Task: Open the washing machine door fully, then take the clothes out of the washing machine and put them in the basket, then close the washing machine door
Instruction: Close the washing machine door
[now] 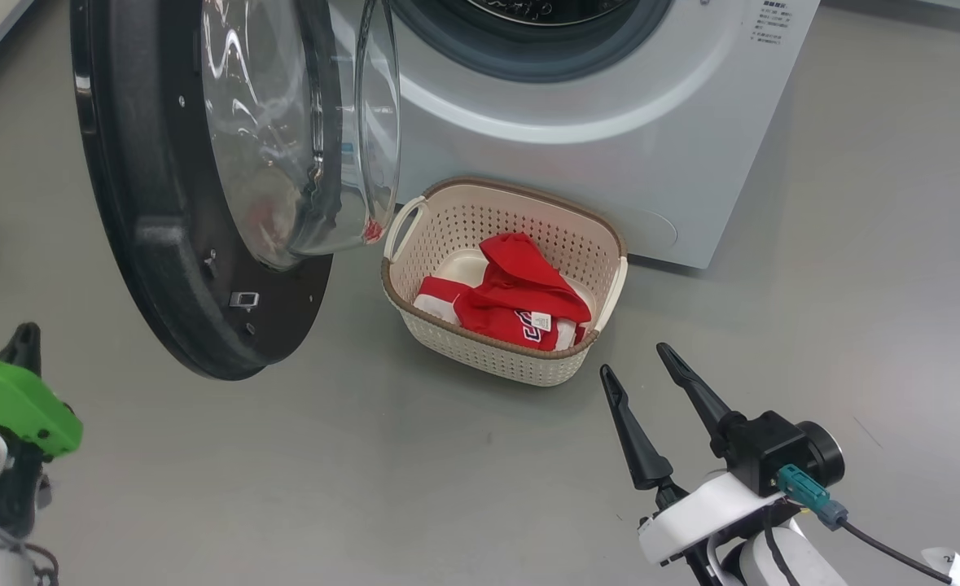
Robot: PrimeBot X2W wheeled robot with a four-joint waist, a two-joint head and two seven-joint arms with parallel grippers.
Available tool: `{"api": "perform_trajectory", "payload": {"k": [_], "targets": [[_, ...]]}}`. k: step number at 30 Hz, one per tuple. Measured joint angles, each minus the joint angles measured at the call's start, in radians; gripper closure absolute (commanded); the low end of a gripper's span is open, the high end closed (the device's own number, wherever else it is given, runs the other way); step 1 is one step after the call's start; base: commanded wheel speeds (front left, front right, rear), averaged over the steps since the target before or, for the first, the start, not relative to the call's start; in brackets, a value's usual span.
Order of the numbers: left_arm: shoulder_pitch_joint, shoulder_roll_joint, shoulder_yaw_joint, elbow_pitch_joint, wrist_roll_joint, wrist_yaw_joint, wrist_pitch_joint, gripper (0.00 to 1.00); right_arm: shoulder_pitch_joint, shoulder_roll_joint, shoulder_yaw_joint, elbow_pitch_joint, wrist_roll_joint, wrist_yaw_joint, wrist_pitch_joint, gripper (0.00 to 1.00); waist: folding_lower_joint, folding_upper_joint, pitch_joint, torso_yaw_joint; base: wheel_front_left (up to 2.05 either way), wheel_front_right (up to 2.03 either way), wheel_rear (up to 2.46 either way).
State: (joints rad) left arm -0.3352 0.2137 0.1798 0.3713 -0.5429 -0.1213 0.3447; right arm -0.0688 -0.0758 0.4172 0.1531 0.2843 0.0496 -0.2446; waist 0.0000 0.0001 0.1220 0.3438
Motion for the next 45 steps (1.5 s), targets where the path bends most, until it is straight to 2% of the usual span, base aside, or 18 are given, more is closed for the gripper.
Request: {"api": "perform_trajectory", "payload": {"k": [13,27,28,29,30,34,45], "targets": [[0.221,-0.004,-0.049,-0.101,0.102,-0.003,-0.297,1.0,0.01,0.005,0.012,0.004,0.006,0.0,-0.002,0.0,0.0,0.0,-0.019,0.011,0.0,0.0,0.0],[0.339,-0.01,-0.091,-0.122,0.215,-0.004,-0.477,1.0,0.013,0.007,0.017,0.004,0.006,0.0,-0.002,0.0,0.0,0.0,-0.02,0.007,0.0,0.0,0.0],[0.347,-0.012,-0.091,-0.128,0.226,-0.003,-0.508,0.87,0.014,0.007,0.017,0.004,0.006,0.0,-0.002,0.0,0.0,0.0,-0.02,0.005,0.0,0.0,0.0],[0.348,-0.015,-0.09,-0.13,0.229,-0.002,-0.522,0.16,0.014,0.008,0.017,0.004,0.006,0.0,-0.002,0.0,0.0,0.0,-0.02,0.005,0.0,0.0,0.0],[0.348,-0.021,-0.089,-0.132,0.229,0.002,-0.532,0.0,0.015,0.008,0.017,0.004,0.006,0.0,-0.002,0.0,0.0,0.0,-0.02,0.005,0.0,0.0,0.0],[0.355,-0.042,-0.091,-0.134,0.229,0.011,-0.557,0.0,0.015,0.009,0.017,0.004,0.006,0.0,-0.002,0.0,0.0,0.0,-0.019,0.004,0.0,0.0,0.0],[0.361,-0.042,-0.096,-0.134,0.256,0.021,-0.566,0.0,0.015,0.01,0.017,0.004,0.006,0.0,-0.002,0.0,0.0,0.0,-0.015,0.001,0.0,0.0,0.0]]}}
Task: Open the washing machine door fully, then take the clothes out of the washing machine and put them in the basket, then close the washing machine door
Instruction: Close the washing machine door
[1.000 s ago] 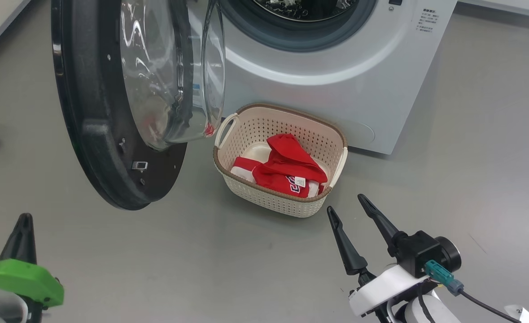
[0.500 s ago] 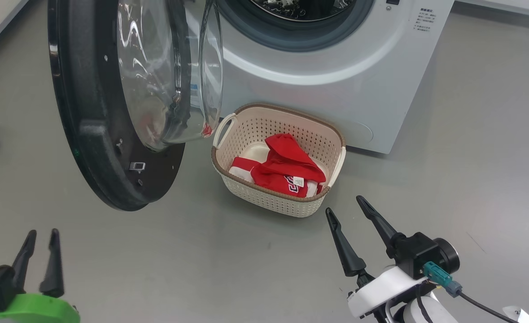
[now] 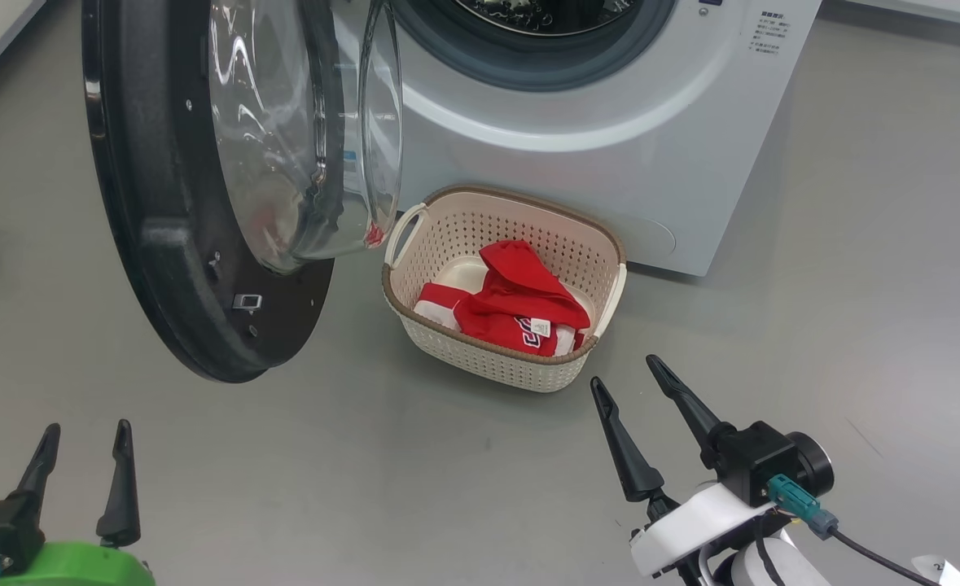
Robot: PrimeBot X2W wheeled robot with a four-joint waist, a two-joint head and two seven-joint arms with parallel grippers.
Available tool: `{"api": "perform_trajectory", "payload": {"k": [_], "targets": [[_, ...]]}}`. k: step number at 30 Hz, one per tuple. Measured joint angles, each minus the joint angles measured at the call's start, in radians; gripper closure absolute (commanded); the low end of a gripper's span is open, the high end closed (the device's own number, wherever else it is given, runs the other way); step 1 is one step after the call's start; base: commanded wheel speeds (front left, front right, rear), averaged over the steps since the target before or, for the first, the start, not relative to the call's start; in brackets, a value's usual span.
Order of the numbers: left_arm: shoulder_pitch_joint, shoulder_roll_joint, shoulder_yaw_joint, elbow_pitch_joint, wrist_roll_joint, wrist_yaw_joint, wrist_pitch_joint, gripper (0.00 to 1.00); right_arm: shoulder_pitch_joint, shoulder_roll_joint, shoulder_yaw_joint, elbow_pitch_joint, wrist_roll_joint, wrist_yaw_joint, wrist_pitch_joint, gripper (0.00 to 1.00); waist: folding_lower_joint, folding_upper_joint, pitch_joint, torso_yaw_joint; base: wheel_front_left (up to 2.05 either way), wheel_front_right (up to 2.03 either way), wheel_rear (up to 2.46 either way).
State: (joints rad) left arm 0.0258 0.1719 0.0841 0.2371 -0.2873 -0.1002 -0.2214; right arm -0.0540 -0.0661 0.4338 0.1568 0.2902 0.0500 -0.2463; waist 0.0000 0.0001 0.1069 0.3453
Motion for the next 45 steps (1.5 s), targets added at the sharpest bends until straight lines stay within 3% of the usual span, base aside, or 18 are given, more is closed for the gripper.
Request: {"api": "perform_trajectory", "payload": {"k": [29,40,45], "targets": [[0.006,0.006,-0.011,-0.014,0.025,0.008,-0.018,0.0,0.0,0.003,0.01,0.0,0.0,0.001,0.0,0.0,0.0,0.0,-0.003,-0.002,0.0,0.0,0.0],[-0.011,0.04,0.006,-0.04,0.013,0.007,-0.004,0.0,-0.001,0.003,0.008,-0.003,0.0,0.001,0.0,0.0,0.0,0.0,0.025,-0.006,0.0,0.0,0.0],[-0.072,0.045,0.061,-0.052,-0.101,-0.002,0.05,0.0,-0.002,0.003,0.008,-0.003,-0.001,0.001,0.0,0.0,0.0,0.0,0.033,-0.006,0.0,0.0,0.0]]}}
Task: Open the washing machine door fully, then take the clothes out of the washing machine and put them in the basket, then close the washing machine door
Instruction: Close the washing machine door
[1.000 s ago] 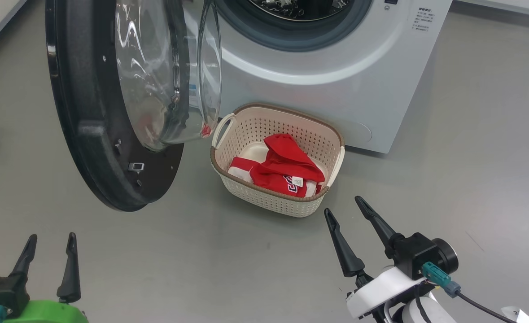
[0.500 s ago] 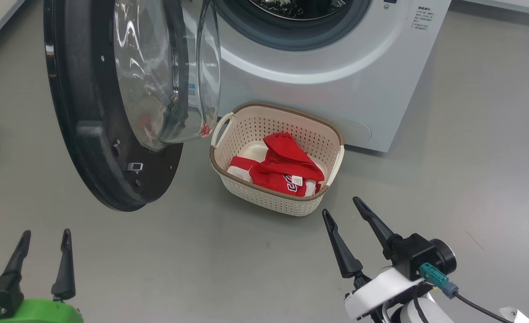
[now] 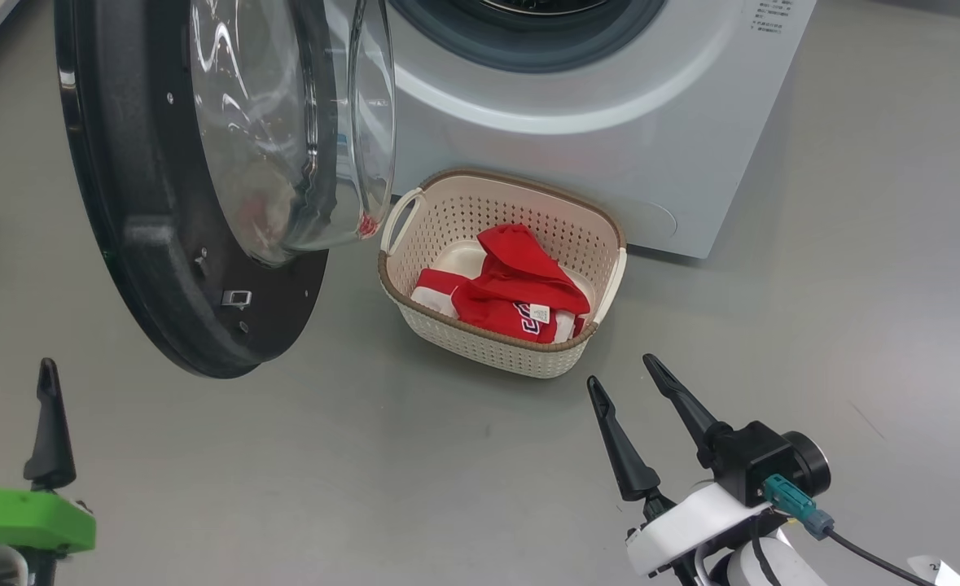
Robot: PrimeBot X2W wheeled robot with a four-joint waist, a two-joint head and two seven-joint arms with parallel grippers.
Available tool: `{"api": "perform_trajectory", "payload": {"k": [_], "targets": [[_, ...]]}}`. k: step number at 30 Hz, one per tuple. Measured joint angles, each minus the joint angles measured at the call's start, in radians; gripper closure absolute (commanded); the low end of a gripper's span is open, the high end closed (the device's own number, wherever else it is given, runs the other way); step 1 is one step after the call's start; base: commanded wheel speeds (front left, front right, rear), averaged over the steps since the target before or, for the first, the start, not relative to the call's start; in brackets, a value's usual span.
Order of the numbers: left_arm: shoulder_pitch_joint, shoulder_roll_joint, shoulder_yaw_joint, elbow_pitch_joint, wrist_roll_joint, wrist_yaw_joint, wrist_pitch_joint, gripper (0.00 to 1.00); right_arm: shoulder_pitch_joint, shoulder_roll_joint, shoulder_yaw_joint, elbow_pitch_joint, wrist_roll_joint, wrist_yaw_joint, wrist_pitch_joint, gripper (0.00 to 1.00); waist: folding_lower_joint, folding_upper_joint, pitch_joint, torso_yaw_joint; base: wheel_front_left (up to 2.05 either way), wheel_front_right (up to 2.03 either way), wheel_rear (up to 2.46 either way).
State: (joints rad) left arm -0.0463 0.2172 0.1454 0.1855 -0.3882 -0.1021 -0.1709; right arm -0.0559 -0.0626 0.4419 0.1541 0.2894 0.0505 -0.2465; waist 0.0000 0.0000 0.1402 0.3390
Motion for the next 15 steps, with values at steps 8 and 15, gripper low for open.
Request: {"api": "perform_trajectory", "payload": {"k": [8,15], "targets": [[-0.096,-0.076,0.12,0.012,-0.349,-0.009,0.188,0.5,-0.008,0.0,0.01,0.002,-0.003,0.003,0.0,0.0,0.0,0.0,0.015,-0.009,0.0,0.0,0.0],[-0.229,-0.15,0.225,0.005,-0.704,-0.002,0.389,1.0,-0.021,0.0,0.008,0.004,-0.008,0.004,-0.001,0.0,0.0,0.0,0.032,-0.027,0.0,0.0,0.0]]}}
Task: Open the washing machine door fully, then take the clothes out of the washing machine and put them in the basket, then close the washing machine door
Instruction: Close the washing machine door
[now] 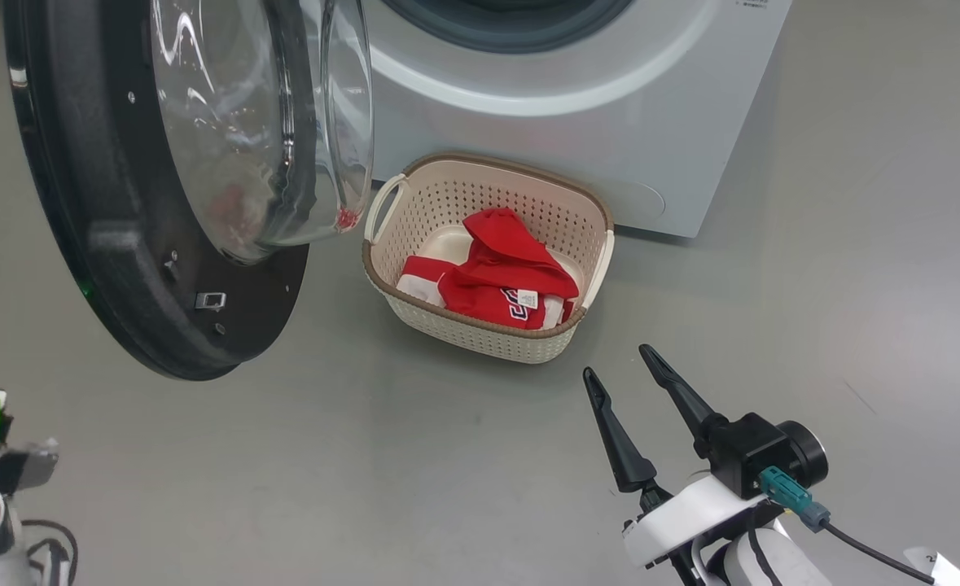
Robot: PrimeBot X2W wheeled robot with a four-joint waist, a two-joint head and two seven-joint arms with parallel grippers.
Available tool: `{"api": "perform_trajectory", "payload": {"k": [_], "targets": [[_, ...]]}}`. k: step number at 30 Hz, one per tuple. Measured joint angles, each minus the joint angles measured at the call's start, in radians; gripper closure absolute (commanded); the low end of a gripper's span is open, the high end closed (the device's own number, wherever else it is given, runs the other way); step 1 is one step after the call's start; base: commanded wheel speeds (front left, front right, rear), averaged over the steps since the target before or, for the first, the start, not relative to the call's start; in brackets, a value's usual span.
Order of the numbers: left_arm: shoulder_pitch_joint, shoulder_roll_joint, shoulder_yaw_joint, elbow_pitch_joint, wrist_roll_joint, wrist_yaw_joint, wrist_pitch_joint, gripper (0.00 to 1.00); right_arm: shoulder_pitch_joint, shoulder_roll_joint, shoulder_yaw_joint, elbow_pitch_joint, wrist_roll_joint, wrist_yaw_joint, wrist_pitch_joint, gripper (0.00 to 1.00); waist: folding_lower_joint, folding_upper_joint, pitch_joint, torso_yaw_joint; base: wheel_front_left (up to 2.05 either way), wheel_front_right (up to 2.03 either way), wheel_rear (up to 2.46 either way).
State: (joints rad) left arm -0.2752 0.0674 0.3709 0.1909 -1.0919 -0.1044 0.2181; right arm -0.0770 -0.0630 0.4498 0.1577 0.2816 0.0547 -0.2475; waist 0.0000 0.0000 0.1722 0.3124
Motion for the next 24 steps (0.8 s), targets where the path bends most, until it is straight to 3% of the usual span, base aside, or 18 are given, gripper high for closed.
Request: {"api": "perform_trajectory", "payload": {"k": [6,12,24], "targets": [[-0.106,-0.006,0.105,0.017,-0.246,0.112,0.177,1.0,-0.006,0.0,-0.005,0.001,-0.001,0.005,0.0,0.0,0.0,0.0,0.013,-0.013,0.0,0.0,0.0],[-0.172,-0.005,0.196,0.058,-0.382,0.255,0.286,1.0,-0.012,0.0,-0.014,0.001,-0.001,0.006,0.0,0.0,0.0,0.0,0.02,-0.019,0.0,0.0,0.0],[-0.189,0.043,0.21,0.134,-0.399,0.241,0.409,1.0,-0.017,0.0,-0.016,0.005,-0.001,0.006,0.0,0.0,0.0,0.0,0.026,-0.026,0.0,0.0,0.0]]}}
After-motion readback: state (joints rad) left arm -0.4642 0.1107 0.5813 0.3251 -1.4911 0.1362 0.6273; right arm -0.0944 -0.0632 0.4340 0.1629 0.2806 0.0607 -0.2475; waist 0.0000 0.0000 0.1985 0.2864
